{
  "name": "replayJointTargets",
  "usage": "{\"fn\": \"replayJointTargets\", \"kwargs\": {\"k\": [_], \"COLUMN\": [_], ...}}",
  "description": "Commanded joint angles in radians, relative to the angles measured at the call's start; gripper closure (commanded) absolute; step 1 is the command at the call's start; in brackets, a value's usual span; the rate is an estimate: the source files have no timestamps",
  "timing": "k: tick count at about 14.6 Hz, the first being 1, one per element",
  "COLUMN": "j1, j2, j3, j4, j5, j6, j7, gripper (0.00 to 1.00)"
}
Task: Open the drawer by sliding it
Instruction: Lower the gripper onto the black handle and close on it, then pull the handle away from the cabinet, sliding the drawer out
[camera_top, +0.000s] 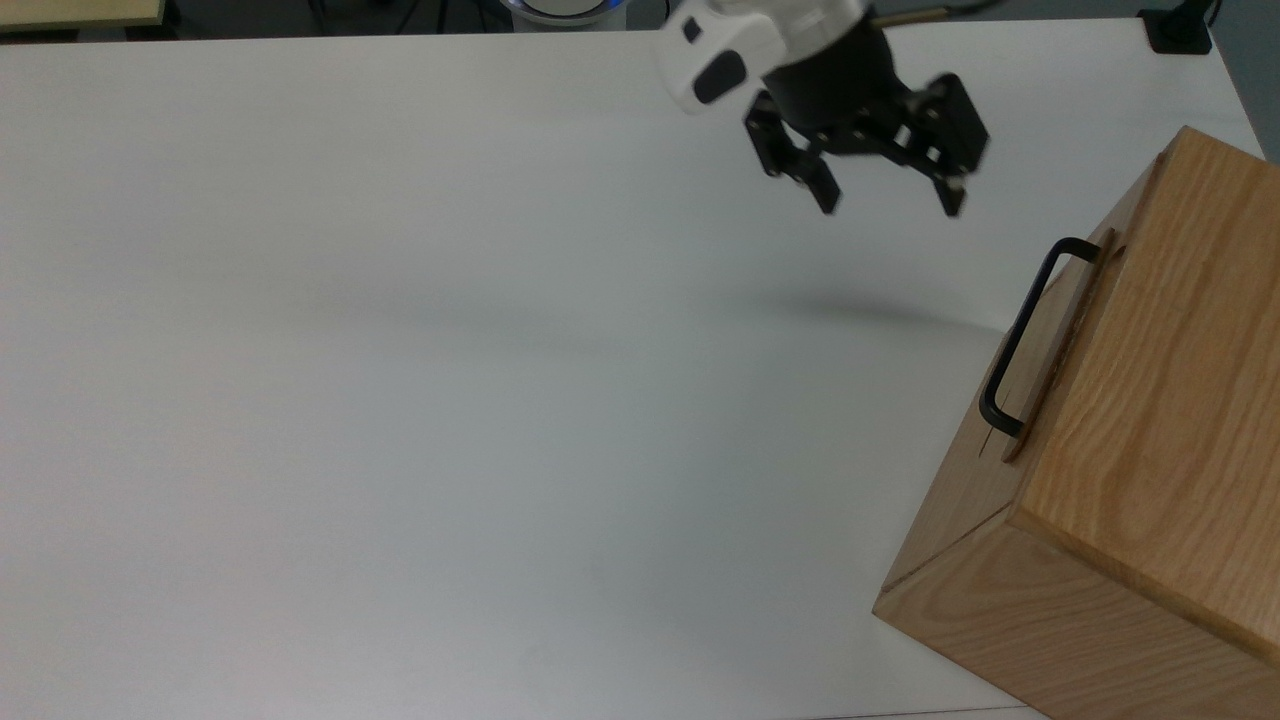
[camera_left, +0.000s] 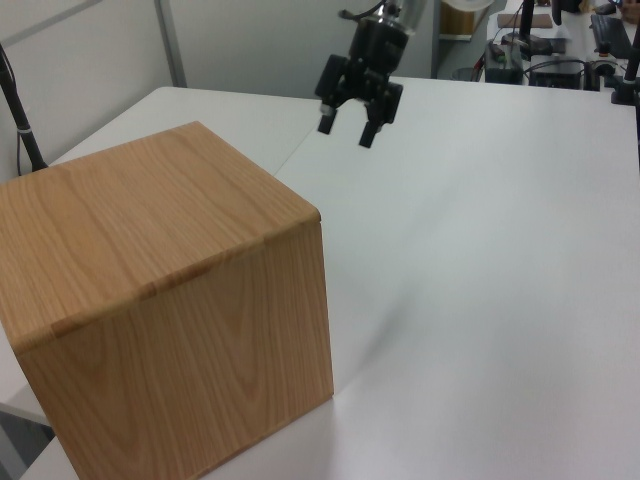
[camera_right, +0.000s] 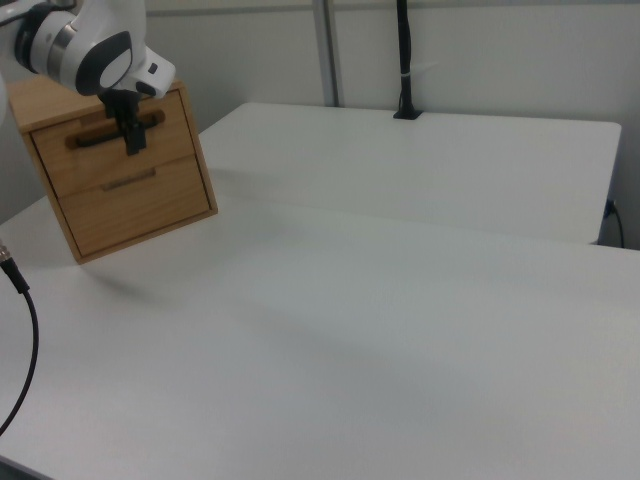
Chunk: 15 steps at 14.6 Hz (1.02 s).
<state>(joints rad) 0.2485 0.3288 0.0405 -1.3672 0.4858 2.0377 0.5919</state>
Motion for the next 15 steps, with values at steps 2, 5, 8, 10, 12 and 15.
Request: {"fn": "replayJointTargets", "kwargs": {"k": [2, 5, 8, 10, 12, 15], "j1": [0.103, 0.133, 0.150, 0.161, 0.169, 0.179], "j2": [0.094, 0.117, 0.174, 0.208, 0.217, 0.225], "j3": [-0.021, -0.022, -0.022, -0.025, -0.036, -0.042], "j4": [0.057, 0.060, 0.117, 0.149, 0.160, 0.162], "j5": [0.013, 0.013, 0.011, 0.010, 0.010, 0.008], "j6": [0.235, 0.282, 0.309, 0.309, 0.312, 0.320], "j7": [0.110, 0.120, 0.120, 0.120, 0.117, 0.111], "gripper": [0.06, 0.07, 0.16, 0.21, 0.27, 0.58]}}
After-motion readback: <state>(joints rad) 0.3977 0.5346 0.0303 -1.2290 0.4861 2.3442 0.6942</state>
